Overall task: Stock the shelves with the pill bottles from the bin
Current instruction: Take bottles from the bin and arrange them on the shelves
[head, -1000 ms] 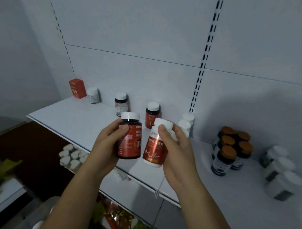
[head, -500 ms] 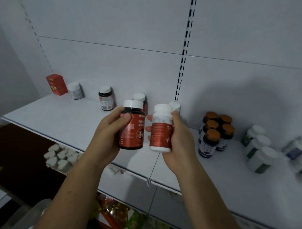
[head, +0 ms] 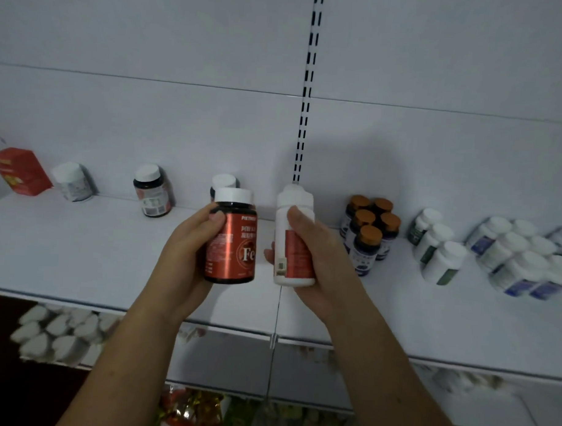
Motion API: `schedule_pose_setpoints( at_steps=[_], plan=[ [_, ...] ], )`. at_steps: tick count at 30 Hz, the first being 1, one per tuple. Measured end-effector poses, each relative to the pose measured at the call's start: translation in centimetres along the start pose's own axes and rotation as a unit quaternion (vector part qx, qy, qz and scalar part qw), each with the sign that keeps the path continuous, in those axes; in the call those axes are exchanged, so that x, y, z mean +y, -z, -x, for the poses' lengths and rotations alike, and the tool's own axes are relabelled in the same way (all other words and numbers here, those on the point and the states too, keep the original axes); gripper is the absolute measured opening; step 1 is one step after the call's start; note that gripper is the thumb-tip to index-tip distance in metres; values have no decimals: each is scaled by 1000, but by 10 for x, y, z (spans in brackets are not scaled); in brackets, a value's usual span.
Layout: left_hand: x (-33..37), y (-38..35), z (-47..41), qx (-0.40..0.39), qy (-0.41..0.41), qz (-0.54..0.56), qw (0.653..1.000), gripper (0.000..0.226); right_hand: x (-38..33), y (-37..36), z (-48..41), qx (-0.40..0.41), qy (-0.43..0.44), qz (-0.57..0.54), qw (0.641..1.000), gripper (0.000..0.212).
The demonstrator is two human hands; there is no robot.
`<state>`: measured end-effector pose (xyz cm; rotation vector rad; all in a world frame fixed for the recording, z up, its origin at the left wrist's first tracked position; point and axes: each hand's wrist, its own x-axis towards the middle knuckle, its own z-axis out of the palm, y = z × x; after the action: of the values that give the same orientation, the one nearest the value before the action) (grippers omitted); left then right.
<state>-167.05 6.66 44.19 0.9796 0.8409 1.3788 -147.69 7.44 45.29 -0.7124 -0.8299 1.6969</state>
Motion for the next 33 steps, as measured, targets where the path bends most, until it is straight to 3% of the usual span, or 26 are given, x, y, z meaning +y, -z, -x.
schedule_pose_setpoints(
  at_steps=[5,14,20,26,33],
  plan=[
    [-4,1,-4,-31,7,-20,999,54,2,10,4,59,24,25,998,55],
    [-9,8,-8,-22,10,-16,1000,48,-2,19,13,105,40,-52,992,40],
    [-9,25,-12,-5,-2,-15,1000,48,6,33,17,167,77,101,978,40],
    [-18,19,-12,-13,1,-16,1000,45,22,42,18,205,159,308,915,27],
    [-23,20,-14,-9,2,-28,1000,49,0,36,-15,247,213,363,873,37]
  ],
)
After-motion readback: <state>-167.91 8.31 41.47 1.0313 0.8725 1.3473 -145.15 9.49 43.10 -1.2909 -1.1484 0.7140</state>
